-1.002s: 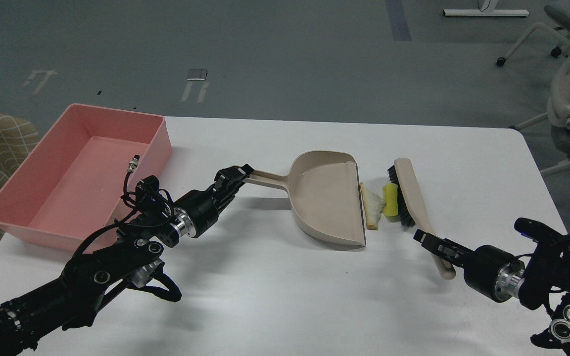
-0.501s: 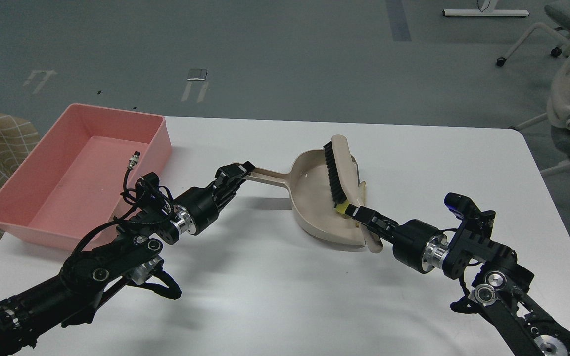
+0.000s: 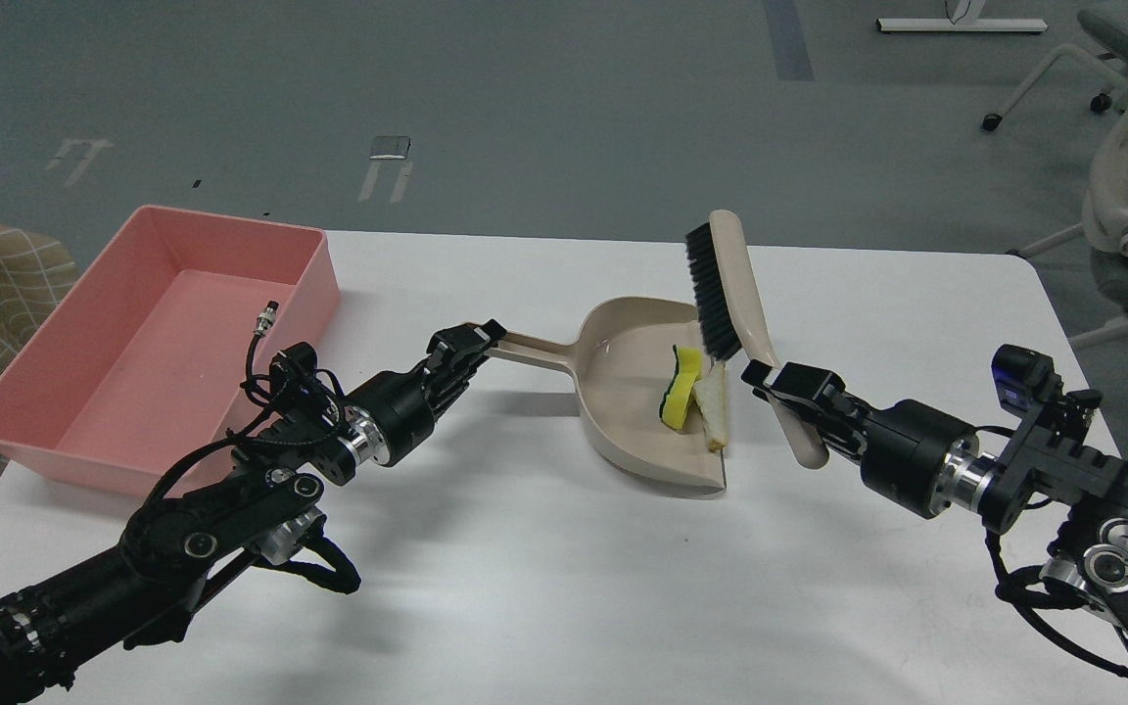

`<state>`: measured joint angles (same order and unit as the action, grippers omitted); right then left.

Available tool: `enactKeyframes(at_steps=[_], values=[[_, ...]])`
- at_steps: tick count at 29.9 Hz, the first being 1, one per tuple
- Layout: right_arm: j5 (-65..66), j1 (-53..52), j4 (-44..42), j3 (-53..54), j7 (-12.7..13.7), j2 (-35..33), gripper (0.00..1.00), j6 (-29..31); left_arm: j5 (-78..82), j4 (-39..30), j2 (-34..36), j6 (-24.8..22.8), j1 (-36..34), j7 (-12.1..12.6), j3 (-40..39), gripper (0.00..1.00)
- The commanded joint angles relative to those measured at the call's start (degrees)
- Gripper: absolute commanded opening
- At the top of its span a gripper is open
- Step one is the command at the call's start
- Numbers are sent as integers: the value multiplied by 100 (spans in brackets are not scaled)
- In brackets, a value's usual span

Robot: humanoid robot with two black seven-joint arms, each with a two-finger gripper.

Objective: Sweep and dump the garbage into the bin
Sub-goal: 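Sweep the yellow sponge and debris into the dustpan with the brush, then lift the dustpan with the left gripper over the pink bin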

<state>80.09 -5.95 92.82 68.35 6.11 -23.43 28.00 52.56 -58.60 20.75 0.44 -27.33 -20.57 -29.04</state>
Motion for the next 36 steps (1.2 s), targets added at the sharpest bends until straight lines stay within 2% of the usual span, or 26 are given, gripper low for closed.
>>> enactKeyframes(at_steps=[1, 7, 12, 20, 27, 29, 36], values=[[-11, 392, -62, 3, -23, -337, 0, 0, 0, -2, 8, 0, 0, 0, -5, 0], [-2, 691, -115, -76, -14, -346, 0, 0, 0, 6, -19, 0, 9, 0, -5, 0], [-2, 639, -317, -322, -14, -65, 0, 0, -9, -2, -1, 0, 9, 0, -22, 0], [16, -46, -554, -946, 21, 313, 0, 0, -18, -2, -10, 0, 0, 0, -40, 0], [-20, -275, -396, -911, -5, 287, 0, 0, -88, -2, 25, -8, 0, -18, -84, 0], [-90, -284, -309, -850, -23, 234, 0, 0, -97, -2, 34, -8, 9, -96, -93, 0], [-397, -161, -141, -262, -57, -249, 0, 0, -315, -2, 34, -52, 35, -150, -355, 0]])
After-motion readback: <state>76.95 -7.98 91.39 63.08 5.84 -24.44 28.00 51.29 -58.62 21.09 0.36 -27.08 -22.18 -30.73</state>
